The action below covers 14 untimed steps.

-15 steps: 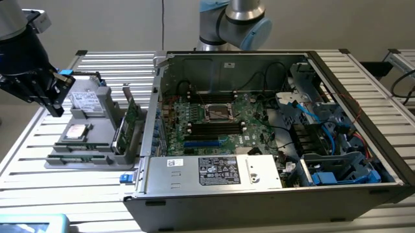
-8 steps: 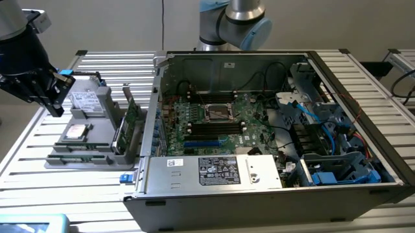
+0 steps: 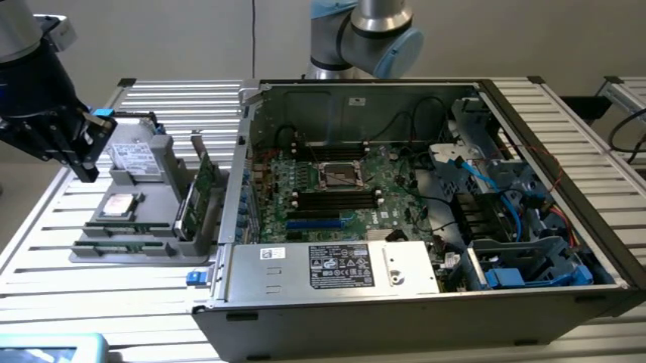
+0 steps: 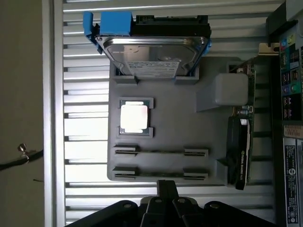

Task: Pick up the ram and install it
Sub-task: 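Pick up the ram and move it above insertion slot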

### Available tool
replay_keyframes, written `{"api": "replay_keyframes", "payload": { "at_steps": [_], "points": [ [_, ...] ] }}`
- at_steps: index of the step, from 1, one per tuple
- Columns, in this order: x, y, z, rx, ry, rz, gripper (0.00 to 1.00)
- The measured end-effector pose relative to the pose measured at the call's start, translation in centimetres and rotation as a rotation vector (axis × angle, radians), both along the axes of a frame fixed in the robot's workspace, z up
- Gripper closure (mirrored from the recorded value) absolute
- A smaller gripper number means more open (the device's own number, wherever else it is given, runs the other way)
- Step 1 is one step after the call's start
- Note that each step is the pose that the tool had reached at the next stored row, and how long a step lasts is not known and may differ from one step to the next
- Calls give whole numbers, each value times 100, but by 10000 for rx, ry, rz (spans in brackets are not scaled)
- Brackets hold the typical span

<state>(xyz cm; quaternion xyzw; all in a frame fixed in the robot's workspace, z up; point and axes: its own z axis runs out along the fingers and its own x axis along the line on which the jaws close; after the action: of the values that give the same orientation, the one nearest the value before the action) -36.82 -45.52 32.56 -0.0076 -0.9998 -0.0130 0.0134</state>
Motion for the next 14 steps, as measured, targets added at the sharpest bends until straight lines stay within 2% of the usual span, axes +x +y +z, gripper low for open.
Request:
{"api": "replay_keyframes", "payload": {
  "at_steps": [11, 14],
  "points": [
    [0, 0, -6, 8, -2, 1989, 89],
    [0, 0, -8, 5, -18, 2539, 89]
  ]
}}
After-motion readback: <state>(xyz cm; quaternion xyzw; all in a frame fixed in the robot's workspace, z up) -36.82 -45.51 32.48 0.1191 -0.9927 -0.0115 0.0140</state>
